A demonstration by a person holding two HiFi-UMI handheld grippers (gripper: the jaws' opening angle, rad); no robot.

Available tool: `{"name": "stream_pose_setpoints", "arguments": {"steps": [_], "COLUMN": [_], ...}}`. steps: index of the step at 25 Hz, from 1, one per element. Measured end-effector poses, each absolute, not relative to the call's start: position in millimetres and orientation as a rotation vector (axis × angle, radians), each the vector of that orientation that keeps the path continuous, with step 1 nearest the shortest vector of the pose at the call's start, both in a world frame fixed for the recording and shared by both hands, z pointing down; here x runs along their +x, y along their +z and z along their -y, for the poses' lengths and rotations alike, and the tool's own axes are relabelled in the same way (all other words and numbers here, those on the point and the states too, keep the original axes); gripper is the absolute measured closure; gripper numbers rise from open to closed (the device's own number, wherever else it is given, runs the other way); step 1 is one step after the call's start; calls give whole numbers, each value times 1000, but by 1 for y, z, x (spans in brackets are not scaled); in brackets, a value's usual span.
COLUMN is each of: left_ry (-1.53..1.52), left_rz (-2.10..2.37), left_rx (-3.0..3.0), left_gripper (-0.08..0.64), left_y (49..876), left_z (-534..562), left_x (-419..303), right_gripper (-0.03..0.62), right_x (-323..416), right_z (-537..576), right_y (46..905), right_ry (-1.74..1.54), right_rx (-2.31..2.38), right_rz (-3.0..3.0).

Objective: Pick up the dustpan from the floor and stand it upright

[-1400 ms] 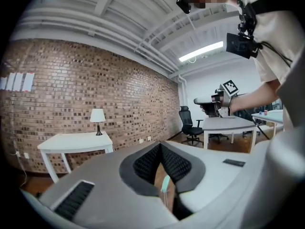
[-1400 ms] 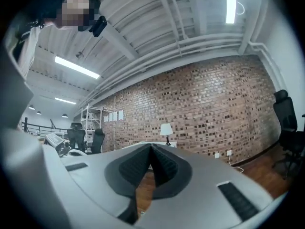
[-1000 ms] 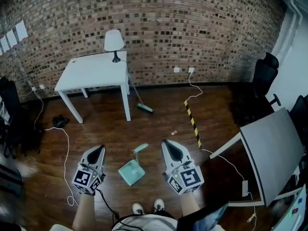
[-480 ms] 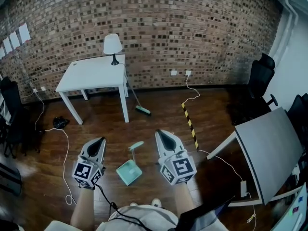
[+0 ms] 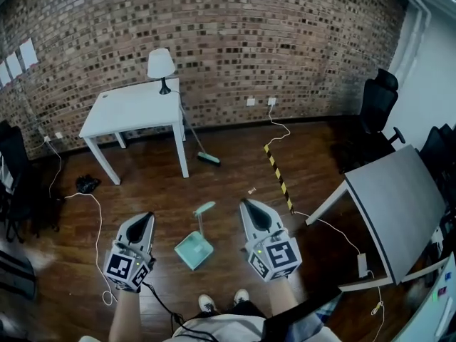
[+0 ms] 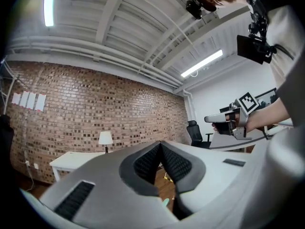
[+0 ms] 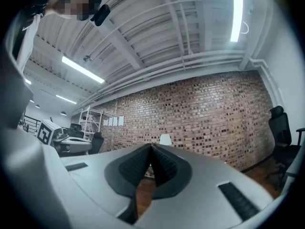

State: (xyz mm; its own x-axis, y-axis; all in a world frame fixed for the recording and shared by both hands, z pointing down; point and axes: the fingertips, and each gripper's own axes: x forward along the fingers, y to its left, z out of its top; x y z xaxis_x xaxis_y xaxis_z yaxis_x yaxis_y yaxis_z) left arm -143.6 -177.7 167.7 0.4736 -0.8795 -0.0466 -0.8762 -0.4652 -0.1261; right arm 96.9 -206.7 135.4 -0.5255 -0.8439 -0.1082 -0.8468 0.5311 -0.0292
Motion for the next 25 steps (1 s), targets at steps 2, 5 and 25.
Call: {"name": "stream_pose_setpoints", "arguments": {"steps": [2, 5, 25], "left_ry": [-33, -68, -177], "left_rz": [-1542, -1562, -1664], "left_rx": [-2582, -2581, -2581], "left_gripper": [551, 551, 551], "left_y": [164, 167, 207], "left_z": [159, 131, -211], "left_x": [-147, -146, 49], "right_gripper": [591, 591, 591], "right_x": [100, 110, 286], "right_z": [193, 166, -171], "right_y": [138, 137, 152], "right_ry": [23, 8, -36], "right_rx": [-1480, -1493, -1400], "right_rz": [-2654, -2643, -2686]}}
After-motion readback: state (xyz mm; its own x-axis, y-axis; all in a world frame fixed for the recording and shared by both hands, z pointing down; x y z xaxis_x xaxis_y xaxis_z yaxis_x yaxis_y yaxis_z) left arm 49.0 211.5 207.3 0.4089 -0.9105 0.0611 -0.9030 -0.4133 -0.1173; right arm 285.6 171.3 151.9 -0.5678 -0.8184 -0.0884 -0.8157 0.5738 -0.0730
